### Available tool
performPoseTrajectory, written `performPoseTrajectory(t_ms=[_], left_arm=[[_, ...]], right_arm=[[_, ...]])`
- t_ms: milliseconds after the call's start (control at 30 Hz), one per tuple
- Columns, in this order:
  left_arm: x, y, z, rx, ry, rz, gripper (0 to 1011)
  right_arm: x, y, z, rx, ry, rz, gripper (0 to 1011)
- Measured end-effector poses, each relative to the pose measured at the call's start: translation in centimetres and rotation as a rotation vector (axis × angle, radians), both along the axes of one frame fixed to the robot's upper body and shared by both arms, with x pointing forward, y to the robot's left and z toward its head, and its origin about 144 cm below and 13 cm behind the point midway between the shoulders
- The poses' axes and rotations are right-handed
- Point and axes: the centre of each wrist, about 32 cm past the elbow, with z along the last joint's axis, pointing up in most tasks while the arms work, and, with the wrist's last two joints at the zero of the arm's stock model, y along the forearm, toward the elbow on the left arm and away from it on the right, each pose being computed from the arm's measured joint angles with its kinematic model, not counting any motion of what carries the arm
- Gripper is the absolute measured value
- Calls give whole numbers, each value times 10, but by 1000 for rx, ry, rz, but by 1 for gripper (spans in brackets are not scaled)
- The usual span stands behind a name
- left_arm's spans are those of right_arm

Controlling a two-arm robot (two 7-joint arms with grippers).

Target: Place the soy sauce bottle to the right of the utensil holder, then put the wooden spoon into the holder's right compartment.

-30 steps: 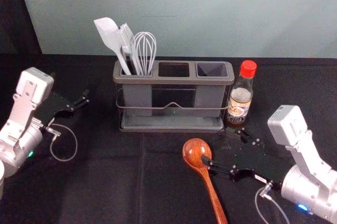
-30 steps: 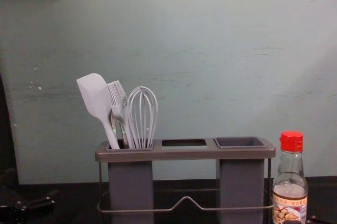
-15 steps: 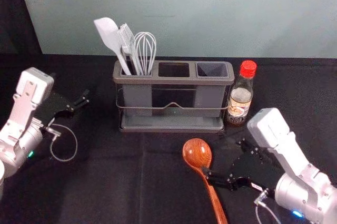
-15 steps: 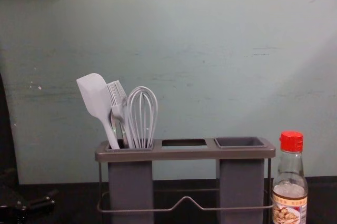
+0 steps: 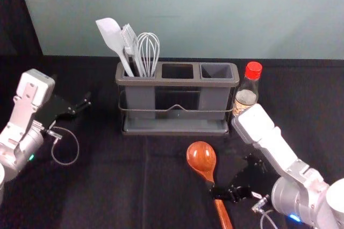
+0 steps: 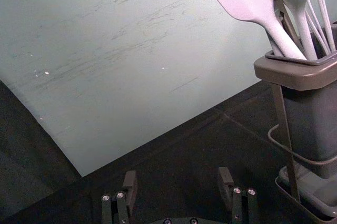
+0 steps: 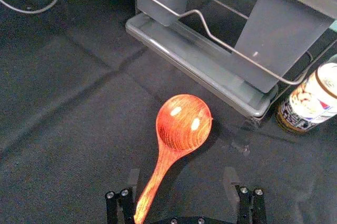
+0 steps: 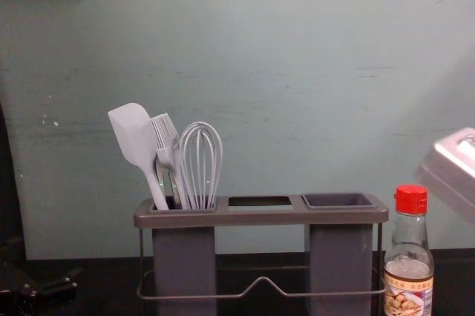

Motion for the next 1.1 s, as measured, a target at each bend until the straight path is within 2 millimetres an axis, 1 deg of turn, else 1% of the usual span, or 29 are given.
performPoseTrajectory(t_ms=[100, 300, 567, 833, 1100], left_arm=[[0, 0, 0, 0, 0, 0, 1005], [0, 0, 0, 0, 0, 0, 1005], [0, 0, 0, 0, 0, 0, 1005], [0, 0, 0, 0, 0, 0, 1005], [0, 0, 0, 0, 0, 0, 1005]], right_arm=[[3, 4, 4, -3, 26, -15, 1004], [13, 8, 5, 15, 67, -43, 1004], [28, 14, -2, 56, 106, -68, 1004], [33, 21, -8, 81, 112, -97, 1004], [34, 32, -12, 74, 94, -124, 1004]])
